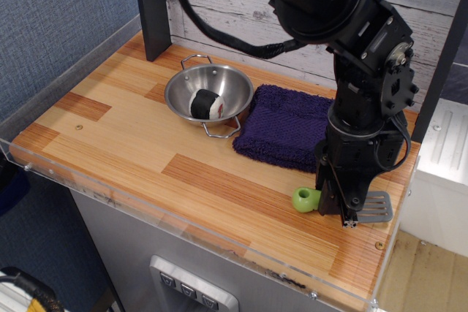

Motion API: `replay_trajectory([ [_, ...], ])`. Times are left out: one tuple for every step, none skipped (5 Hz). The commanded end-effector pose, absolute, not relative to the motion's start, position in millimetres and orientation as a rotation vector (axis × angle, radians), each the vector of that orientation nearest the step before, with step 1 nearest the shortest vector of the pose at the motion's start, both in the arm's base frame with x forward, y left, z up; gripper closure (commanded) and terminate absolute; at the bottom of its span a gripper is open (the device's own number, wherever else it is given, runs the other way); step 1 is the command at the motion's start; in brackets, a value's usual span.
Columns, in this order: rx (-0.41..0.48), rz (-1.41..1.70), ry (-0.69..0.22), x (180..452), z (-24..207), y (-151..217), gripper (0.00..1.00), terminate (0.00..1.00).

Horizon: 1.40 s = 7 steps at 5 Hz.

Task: Pick up the green spatula and place it on the left of the pot

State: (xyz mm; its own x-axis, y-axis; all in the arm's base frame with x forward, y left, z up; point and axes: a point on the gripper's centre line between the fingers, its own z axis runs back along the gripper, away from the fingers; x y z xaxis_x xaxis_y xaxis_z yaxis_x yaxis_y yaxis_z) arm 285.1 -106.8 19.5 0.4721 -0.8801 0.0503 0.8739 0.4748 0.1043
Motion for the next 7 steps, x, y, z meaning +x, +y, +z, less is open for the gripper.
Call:
replay_trajectory([
  [0.076,-1.059,-0.142,285,28,-94,1.0,0.0],
  [0.041,-1.013,-0.156,289,39,-89,1.0,0.0],
  [0.022,-0.951,-0.185,292,68,-85,1.0,0.0],
  [0.008,-0.894,-0.216,286,91,-78,1.0,0.0],
  [0.01,-0.834,-0.22,272,109,-62,1.0,0.0],
  [-0.001,-0.624,-0.204,254,125,-18,1.0,0.0],
  [-0.023,-0.439,-0.201,237,133,24,1.0,0.0],
])
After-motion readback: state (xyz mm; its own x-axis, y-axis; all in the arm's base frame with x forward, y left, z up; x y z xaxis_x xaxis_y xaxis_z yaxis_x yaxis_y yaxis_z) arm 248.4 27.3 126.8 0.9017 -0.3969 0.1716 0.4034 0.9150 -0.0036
